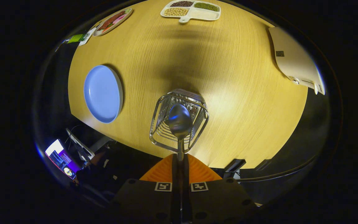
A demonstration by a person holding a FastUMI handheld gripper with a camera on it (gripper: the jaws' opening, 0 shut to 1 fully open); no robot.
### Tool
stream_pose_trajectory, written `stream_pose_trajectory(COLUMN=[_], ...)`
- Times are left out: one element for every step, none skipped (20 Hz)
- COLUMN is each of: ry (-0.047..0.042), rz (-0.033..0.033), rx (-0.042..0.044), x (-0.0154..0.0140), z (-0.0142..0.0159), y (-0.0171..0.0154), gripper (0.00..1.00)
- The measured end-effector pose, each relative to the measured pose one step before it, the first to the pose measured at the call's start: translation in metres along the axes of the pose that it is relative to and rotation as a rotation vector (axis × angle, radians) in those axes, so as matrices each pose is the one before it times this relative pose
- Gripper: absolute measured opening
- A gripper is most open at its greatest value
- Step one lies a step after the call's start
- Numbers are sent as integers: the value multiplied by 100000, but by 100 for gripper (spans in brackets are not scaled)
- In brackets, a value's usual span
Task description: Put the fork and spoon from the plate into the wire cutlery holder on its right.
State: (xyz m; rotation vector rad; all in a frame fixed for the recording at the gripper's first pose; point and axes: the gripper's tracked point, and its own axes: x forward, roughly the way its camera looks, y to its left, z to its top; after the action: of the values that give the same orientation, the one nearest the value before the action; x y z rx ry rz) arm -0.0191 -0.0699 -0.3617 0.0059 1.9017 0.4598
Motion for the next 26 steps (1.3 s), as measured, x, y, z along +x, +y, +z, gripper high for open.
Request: stream_pose_trajectory(ry=[73, -127, -708, -1093, -1136, -1103, -1680, -1910, -2299, -3007, -3627, -4032, -4810, -5018, -5364, -5773, -6181, -6305, -6853, -6246, -6311, -5978, -5619, -4882, -4662, -4494], rz=[270, 319, 371, 586, 1061, 922, 600, 498, 997, 1077, 677, 1185, 1083, 549, -388, -1025, -1618, -1134, -1068, -176, -953, 1, 18, 418, 958, 1016], rx=[-61, 185, 395, 779, 635, 212, -126, -393, -453, -855, -1231, -1412, -2103, -2259, -2533, -2079, -838, -94, 172, -534, -316, -494, -373, -525, -544, -520], x=[118, 171, 63, 94, 108, 123, -96, -128, -205, -292, -303, -395, -397, -342, -431, -688, -598, -625, -917, -858, -660, -837, -585, -661, -866, -801], z=[288, 322, 388, 593, 111, 172, 342, 202, 145, 243, 157, 220, 297, 211, 139, 214, 358, 522, 407, 538, 643, 578, 665, 543, 435, 595], y=[42, 115, 121, 178, 259, 144, 68, 22, 196, 178, 37, 164, 253, 102, -97, -110, -121, -65, 93, 205, -77, 206, 265, 302, 425, 387], gripper=[7, 8, 8, 10, 11, 11, 13, 14, 16, 16, 27, 31, 47, 58, 73, 88, 93, 94, 100, 100, 100, 100, 100, 99, 100, 100])
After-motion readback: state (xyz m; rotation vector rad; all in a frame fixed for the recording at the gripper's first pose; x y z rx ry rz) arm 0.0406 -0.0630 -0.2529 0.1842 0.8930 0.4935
